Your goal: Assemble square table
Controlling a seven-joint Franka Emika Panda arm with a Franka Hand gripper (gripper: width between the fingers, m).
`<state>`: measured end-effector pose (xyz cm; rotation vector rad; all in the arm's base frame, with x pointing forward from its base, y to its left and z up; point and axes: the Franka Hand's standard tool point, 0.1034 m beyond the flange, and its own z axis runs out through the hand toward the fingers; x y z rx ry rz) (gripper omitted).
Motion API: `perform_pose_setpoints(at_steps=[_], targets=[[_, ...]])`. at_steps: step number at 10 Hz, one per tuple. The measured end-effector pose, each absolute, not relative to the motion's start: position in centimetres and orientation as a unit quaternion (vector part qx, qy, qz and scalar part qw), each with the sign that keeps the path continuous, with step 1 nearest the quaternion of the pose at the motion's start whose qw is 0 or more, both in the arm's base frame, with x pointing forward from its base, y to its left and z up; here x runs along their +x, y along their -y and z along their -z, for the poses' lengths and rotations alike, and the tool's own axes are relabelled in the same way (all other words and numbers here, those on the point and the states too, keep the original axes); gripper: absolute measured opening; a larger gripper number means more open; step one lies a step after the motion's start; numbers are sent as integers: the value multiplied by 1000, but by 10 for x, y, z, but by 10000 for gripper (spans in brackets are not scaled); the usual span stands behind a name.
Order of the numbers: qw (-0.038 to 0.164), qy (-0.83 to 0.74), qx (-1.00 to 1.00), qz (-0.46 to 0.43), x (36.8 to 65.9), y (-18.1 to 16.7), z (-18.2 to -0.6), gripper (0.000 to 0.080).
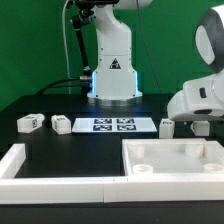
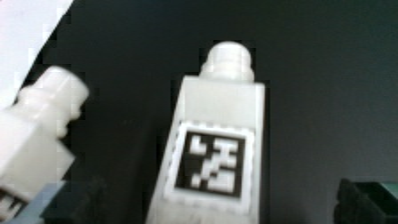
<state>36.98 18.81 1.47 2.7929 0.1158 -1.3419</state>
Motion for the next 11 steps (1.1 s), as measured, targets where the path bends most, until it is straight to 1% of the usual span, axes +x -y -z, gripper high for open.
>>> perform_pose_setpoints(at_steps=[1, 2, 3, 4, 5, 6, 10, 11], targets=[[20, -37, 901, 431, 372, -188, -15, 649], [20, -37, 901, 431, 372, -188, -15, 602], [20, -37, 901, 431, 372, -188, -15, 602], [20, -37, 901, 431, 372, -188, -15, 415], [20, -37, 901, 431, 372, -188, -15, 415], [20, -37, 901, 431, 372, -188, -15, 288], [20, -37, 901, 431, 372, -188, -15, 288], [18, -41, 900, 433, 374, -186, -19, 288]])
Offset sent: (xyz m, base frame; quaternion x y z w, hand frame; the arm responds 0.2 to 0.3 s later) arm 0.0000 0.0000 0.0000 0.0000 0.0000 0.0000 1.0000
